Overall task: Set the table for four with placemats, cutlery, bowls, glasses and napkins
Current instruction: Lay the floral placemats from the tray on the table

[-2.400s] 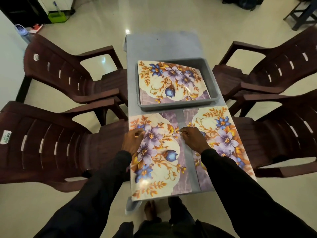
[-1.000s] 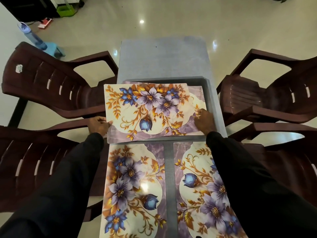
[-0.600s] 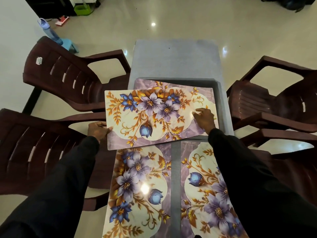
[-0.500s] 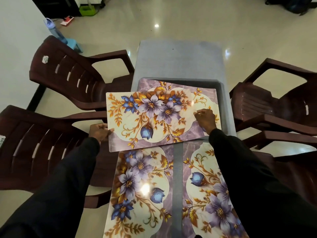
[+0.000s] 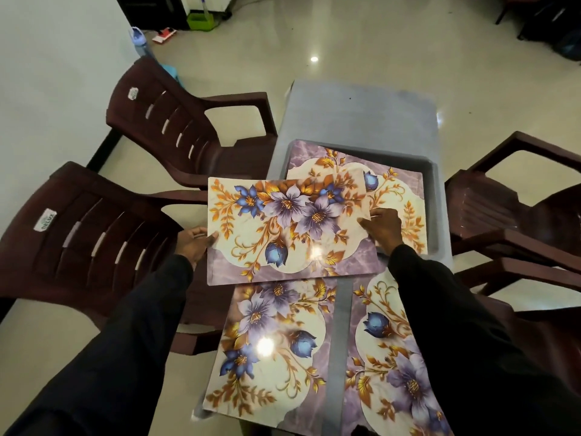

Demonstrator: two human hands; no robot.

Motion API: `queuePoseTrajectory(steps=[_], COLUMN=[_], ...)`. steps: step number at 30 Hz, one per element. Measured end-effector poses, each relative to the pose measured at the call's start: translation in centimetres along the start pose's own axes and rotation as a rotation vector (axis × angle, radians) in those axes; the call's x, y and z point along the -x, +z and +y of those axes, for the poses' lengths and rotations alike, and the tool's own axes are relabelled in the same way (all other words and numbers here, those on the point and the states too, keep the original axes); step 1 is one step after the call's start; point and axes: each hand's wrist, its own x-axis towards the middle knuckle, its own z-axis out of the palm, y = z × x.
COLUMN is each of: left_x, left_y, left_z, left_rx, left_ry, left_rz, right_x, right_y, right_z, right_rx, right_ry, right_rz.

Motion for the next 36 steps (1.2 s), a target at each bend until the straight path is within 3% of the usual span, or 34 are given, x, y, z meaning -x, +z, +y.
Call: queuePoseTrajectory(steps=[13, 29, 36], left_x=[5.3, 12.3, 13.2], left_y=[-16.7, -48.4, -58.0], left_z=[-7.7, -18.0, -19.2], left_rx=[0.115, 0.287, 0.368], left_ry=[-0.055, -0.058, -0.053], left_rz=[0.104, 0.290, 0.391], right_x=[10.4, 30.6, 35.6], right_y=[9.5, 32.9, 42.0], right_z=[-4.7, -14.4, -20.5], right_rx=[-0.071, -0.158, -0.173], right_ry=[-0.109, -0.177, -0.185], right_rz=[-0.179, -0.366, -0.471])
